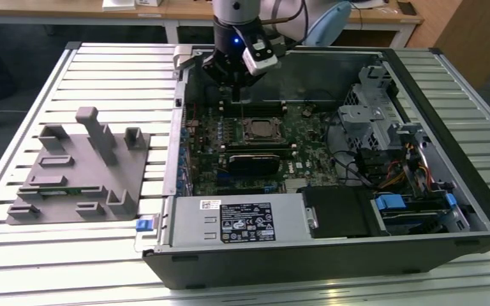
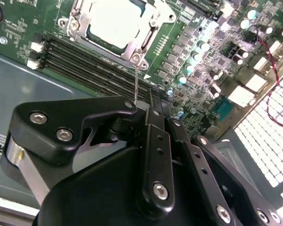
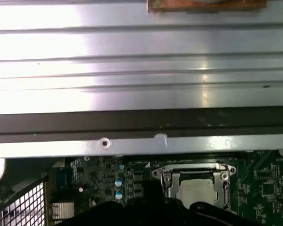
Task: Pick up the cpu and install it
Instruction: 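Install the first cpu locking lever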
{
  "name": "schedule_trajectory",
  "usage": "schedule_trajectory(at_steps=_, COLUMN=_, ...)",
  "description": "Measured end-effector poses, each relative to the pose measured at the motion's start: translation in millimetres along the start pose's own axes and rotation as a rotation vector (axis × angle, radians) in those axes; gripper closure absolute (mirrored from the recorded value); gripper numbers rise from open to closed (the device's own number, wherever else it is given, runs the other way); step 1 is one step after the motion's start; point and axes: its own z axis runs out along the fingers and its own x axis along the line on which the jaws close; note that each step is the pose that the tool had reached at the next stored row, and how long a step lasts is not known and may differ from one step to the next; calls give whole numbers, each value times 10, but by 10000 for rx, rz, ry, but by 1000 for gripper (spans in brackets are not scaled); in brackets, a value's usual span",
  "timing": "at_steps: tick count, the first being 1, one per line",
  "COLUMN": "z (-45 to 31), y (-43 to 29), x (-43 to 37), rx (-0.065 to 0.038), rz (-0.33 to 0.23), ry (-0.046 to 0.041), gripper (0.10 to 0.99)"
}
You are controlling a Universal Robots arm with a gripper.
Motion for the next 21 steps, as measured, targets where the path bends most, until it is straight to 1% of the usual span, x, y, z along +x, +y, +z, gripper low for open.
schedule_trajectory(at_steps=11, z=27, y=15, x=-247, rx=0, rz=0, ry=-1, gripper=965)
schedule_trajectory(at_steps=13, z=35, y=15, x=-265, rx=-1, rz=-1, ry=-1, gripper=965)
schedule_trajectory(at_steps=15, z=35, y=15, x=-265, rx=2, rz=0, ry=1, gripper=965)
schedule_trajectory(at_steps=16, z=37, y=10, x=-265, rx=-27, rz=1, ry=0, gripper=965)
schedule_trajectory(at_steps=17, z=40, y=1, x=-266, rx=-138, rz=4, ry=7, gripper=965)
schedule_trajectory(at_steps=18, z=44, y=-5, x=-266, rx=-279, rz=8, ry=13, gripper=965)
schedule_trajectory(at_steps=19, z=48, y=-10, x=-267, rx=-395, rz=11, ry=19, gripper=965)
schedule_trajectory(at_steps=20, z=57, y=-15, x=-268, rx=-473, rz=13, ry=23, gripper=965)
schedule_trajectory(at_steps=21, z=65, y=-15, x=-276, rx=-489, rz=13, ry=22, gripper=965)
